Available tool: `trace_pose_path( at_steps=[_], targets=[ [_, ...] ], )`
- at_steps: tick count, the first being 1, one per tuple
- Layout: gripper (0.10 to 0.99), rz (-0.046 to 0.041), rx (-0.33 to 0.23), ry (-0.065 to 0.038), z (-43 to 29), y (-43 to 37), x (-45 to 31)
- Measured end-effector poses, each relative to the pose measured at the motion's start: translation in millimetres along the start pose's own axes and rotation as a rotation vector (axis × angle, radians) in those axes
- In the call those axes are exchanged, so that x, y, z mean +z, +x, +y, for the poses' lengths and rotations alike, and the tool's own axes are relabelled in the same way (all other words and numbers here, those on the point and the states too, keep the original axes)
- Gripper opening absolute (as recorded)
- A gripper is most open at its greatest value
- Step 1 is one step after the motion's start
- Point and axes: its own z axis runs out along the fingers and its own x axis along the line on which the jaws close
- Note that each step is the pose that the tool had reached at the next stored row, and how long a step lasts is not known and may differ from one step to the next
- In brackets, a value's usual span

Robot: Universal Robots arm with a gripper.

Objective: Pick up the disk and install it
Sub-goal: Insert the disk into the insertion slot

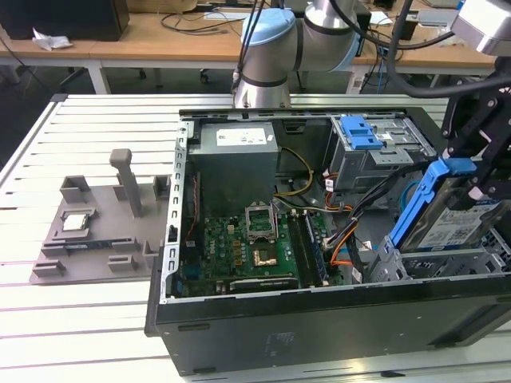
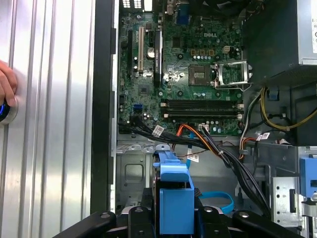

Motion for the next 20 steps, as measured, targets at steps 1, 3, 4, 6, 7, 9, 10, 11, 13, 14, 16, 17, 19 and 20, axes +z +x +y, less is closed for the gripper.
trace_pose_path(
  at_steps=[1,3,4,6,7,9,10,11,13,14,16,17,19,20],
  targets=[
    [0.369,0.0000,0.000,0.000,0.0,0.0,0.7],
    [0.369,0.0000,0.000,0.000,-0.2,0.1,3.0],
    [0.369,0.0001,0.000,0.000,-0.3,0.1,4.1],
    [0.369,0.0001,0.000,0.000,-0.3,0.1,4.2],
    [0.369,0.0001,0.000,0.000,-0.3,0.1,4.3],
    [0.369,0.0000,0.000,0.000,-0.3,0.1,4.3],
    [0.369,0.0001,0.000,0.000,-0.3,0.1,4.3],
    [0.369,0.0000,0.000,0.000,-0.3,0.1,4.4],
    [0.380,0.0001,0.000,0.000,-0.3,0.1,4.5],
    [0.447,0.0001,0.000,0.000,-0.4,0.1,4.5],
    [0.447,0.0001,0.000,0.000,-0.3,0.1,4.7],
    [0.447,0.0001,0.000,0.000,-0.4,0.1,4.9],
    [0.302,0.0001,0.000,0.000,-0.4,0.1,4.9],
    [0.243,0.0001,0.000,0.000,-0.4,0.1,5.0]
  ],
)
